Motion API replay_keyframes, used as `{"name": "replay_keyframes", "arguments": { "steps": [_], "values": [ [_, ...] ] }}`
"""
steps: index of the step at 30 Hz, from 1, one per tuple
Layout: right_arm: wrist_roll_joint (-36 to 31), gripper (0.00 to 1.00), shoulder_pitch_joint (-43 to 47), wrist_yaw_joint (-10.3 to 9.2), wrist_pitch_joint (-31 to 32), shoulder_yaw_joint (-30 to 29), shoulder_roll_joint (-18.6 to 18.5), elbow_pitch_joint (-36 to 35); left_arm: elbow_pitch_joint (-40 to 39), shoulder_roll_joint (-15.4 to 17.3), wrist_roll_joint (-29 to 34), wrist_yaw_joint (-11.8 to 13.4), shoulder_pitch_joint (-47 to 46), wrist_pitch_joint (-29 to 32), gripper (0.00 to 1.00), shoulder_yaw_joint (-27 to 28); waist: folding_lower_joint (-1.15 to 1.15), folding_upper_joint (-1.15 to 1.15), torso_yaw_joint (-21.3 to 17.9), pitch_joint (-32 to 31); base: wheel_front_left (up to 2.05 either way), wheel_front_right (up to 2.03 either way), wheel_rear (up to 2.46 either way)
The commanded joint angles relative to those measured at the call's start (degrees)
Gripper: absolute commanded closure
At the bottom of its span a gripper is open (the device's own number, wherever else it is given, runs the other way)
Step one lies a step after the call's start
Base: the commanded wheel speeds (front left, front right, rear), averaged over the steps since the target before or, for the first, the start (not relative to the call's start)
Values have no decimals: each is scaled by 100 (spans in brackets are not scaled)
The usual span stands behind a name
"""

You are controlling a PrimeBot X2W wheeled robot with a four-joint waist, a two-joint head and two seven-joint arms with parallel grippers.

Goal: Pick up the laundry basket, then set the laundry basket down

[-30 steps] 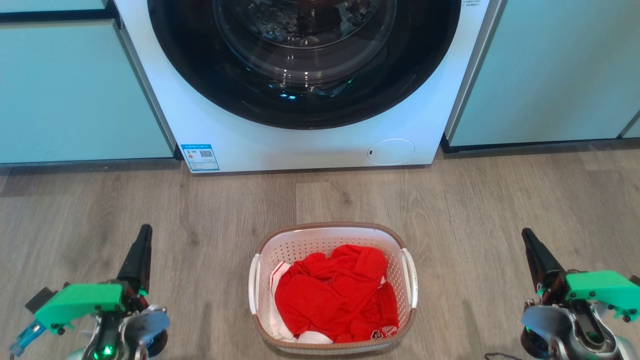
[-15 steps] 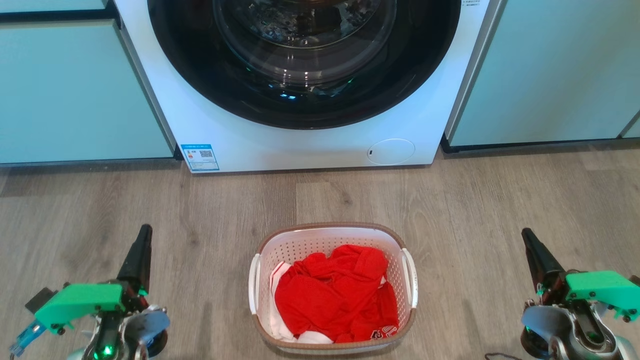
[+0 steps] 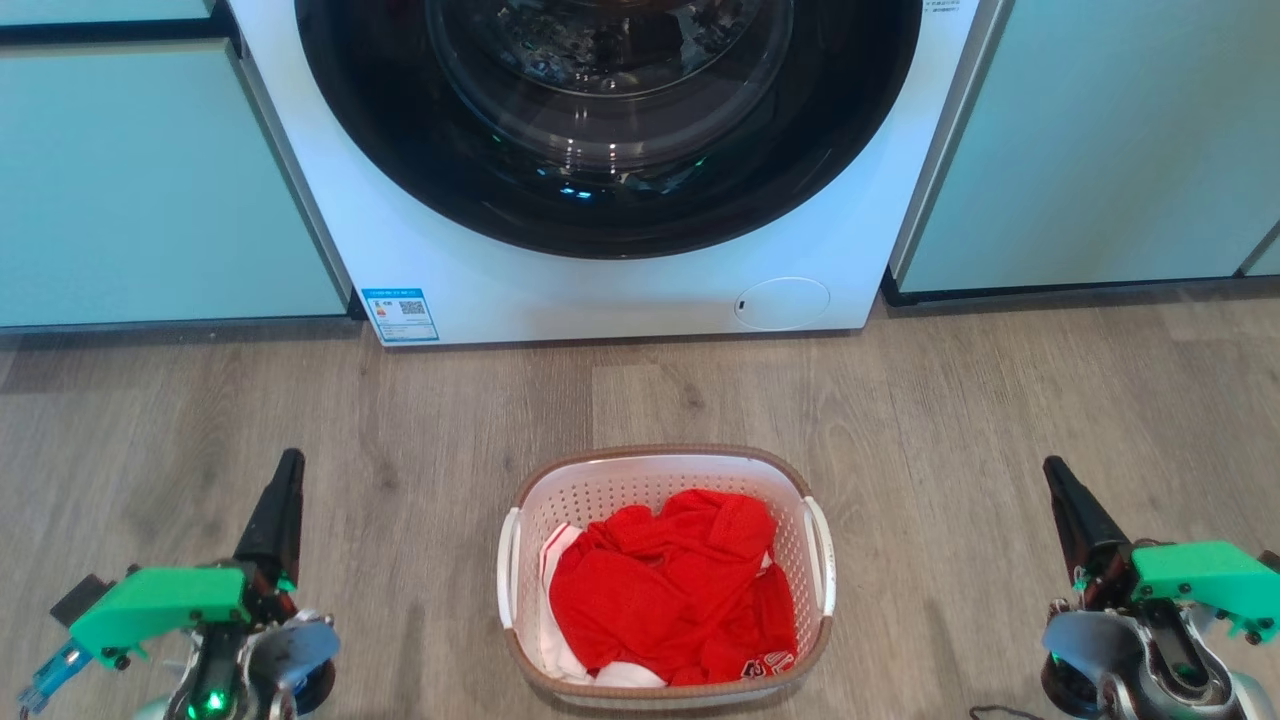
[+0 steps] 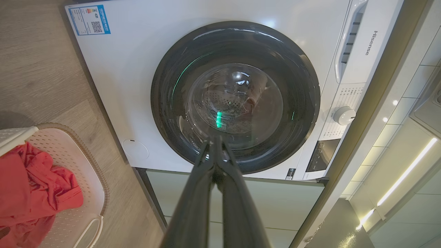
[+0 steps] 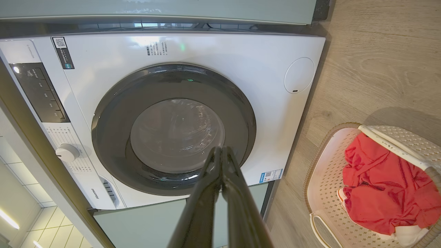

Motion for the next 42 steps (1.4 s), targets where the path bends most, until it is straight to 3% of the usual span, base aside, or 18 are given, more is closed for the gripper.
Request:
{"name": "replay_keyframes", "arguments": {
  "steps": [1,42],
  "values": [
    [-53,100,-277,40,42,102,-43,-177,-169,37,50,-40,-331,40,100,206,0,0,0,0,0,0,0],
    [-53,100,-277,40,42,102,-43,-177,-169,37,50,-40,-331,40,100,206,0,0,0,0,0,0,0]
  ]
}}
